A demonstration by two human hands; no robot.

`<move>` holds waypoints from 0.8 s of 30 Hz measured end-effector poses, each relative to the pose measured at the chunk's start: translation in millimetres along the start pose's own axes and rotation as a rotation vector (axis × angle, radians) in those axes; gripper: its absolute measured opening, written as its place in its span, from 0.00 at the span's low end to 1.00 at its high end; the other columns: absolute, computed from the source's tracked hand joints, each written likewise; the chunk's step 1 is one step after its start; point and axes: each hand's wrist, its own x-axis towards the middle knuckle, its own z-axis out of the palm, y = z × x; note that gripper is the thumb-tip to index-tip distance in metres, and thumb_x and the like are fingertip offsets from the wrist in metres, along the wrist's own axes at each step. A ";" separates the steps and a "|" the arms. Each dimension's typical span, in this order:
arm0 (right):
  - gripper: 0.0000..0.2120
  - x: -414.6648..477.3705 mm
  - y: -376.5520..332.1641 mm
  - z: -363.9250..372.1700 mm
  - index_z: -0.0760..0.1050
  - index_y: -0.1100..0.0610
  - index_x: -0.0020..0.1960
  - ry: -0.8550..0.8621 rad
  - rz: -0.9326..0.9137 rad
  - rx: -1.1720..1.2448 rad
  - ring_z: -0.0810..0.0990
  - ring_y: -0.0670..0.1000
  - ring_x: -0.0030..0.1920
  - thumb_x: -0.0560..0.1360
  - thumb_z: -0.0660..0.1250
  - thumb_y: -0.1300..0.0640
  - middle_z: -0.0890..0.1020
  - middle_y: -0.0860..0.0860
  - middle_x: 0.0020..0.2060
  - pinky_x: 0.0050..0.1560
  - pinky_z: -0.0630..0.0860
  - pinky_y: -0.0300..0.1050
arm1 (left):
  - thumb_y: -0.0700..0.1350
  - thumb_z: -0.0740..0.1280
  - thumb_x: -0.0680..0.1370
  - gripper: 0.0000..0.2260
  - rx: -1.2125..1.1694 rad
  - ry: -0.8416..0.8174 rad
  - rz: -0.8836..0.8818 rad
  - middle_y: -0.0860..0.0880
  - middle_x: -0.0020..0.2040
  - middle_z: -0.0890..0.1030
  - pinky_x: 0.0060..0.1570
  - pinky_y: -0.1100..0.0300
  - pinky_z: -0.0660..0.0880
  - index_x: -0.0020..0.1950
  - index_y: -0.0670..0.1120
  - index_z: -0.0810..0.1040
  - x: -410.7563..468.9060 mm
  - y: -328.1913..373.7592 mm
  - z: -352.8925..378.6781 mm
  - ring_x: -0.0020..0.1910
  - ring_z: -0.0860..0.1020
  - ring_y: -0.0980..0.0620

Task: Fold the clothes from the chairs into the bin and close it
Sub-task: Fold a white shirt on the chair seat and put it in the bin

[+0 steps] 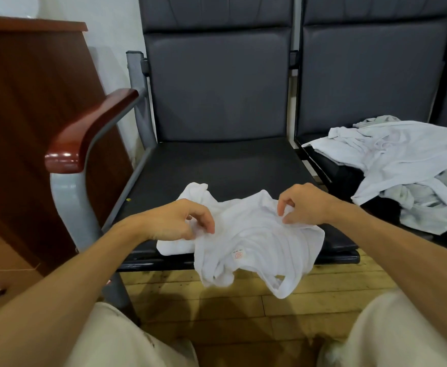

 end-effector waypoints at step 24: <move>0.13 12.1 32.6 2.0 0.77 0.43 0.53 -0.161 -0.097 0.002 0.76 0.47 0.53 0.74 0.70 0.59 0.78 0.43 0.52 0.59 0.74 0.42 | 0.41 0.65 0.79 0.11 0.158 0.069 -0.094 0.58 0.56 0.78 0.63 0.61 0.69 0.51 0.58 0.79 42.0 -30.6 -11.4 0.57 0.74 0.59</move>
